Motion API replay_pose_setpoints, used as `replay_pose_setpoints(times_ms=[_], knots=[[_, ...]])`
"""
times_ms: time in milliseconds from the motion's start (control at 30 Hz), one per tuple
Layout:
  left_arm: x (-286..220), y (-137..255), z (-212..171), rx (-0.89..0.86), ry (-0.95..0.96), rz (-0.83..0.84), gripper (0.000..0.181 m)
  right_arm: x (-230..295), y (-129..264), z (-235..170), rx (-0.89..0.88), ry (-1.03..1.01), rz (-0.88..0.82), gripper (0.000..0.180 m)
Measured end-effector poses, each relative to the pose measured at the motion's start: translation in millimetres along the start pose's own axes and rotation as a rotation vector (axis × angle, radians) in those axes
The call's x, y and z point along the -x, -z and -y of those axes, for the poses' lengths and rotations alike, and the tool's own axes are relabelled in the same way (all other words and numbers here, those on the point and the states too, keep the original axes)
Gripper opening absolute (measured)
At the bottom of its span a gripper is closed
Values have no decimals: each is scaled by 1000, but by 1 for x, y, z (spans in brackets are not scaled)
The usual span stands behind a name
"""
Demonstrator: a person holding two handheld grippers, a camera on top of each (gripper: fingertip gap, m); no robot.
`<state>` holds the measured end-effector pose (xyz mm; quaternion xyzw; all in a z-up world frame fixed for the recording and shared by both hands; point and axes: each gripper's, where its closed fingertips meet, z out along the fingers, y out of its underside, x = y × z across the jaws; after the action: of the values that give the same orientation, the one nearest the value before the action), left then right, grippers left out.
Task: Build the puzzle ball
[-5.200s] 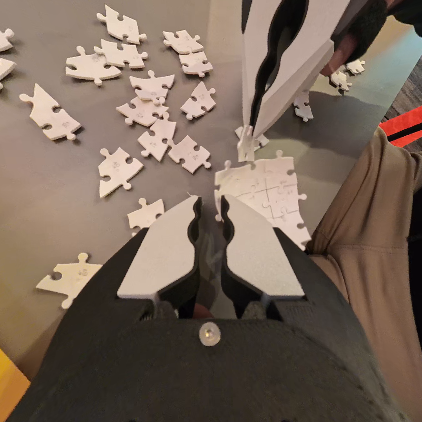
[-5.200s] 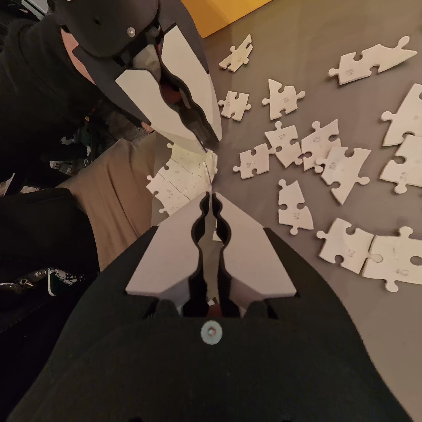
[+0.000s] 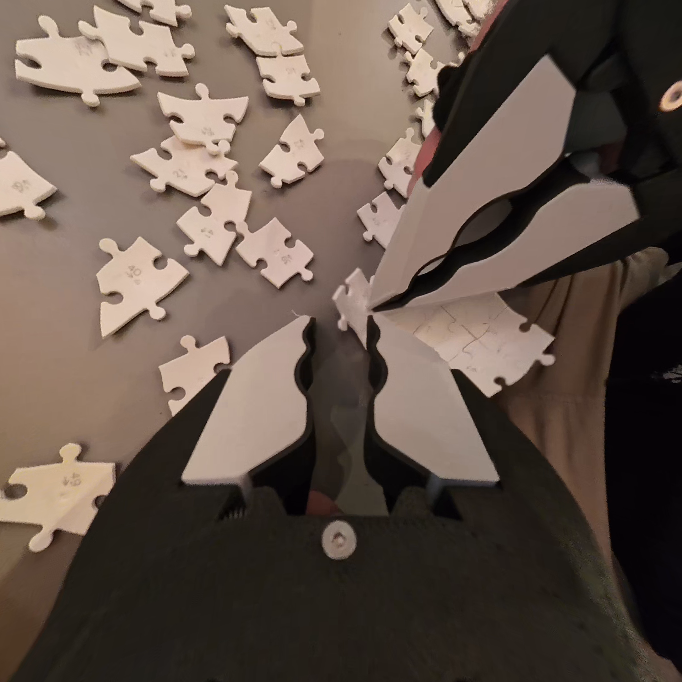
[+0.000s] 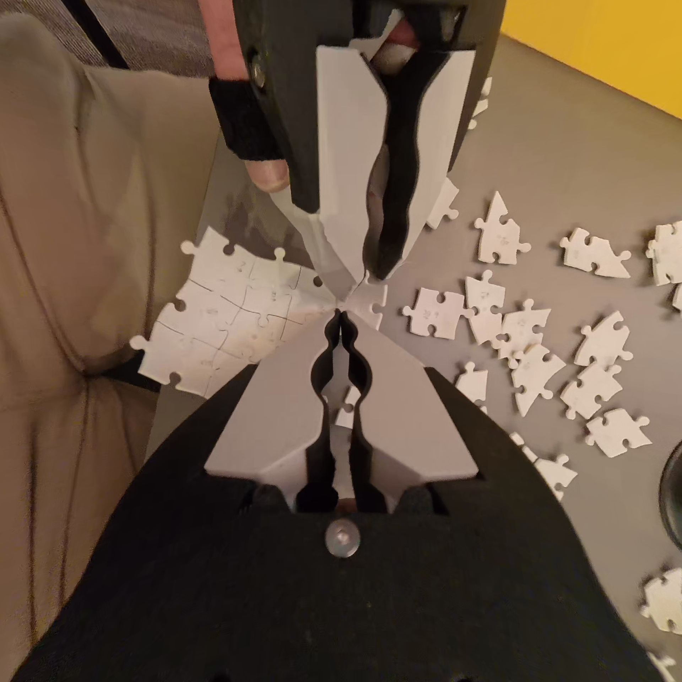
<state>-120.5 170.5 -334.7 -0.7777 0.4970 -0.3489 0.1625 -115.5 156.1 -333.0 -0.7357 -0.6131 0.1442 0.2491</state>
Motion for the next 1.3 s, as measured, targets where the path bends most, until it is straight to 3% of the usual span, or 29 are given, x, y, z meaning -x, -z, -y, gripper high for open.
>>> replay_pose_setpoints(times_ms=[333,667,933,1300], knots=[[-1,-1,1,-18,3,-26,23,-15,52,1,-157,-215,31,0],[-1,-1,4,-37,12,-31,10,-17,74,-58,-56,-399,12,8],[0,5,6,-77,41,-31,7,-20,83,-97,35,-426,-45,13],[-3,13,1,-109,66,-43,5,9,84,-125,84,-408,12,19]])
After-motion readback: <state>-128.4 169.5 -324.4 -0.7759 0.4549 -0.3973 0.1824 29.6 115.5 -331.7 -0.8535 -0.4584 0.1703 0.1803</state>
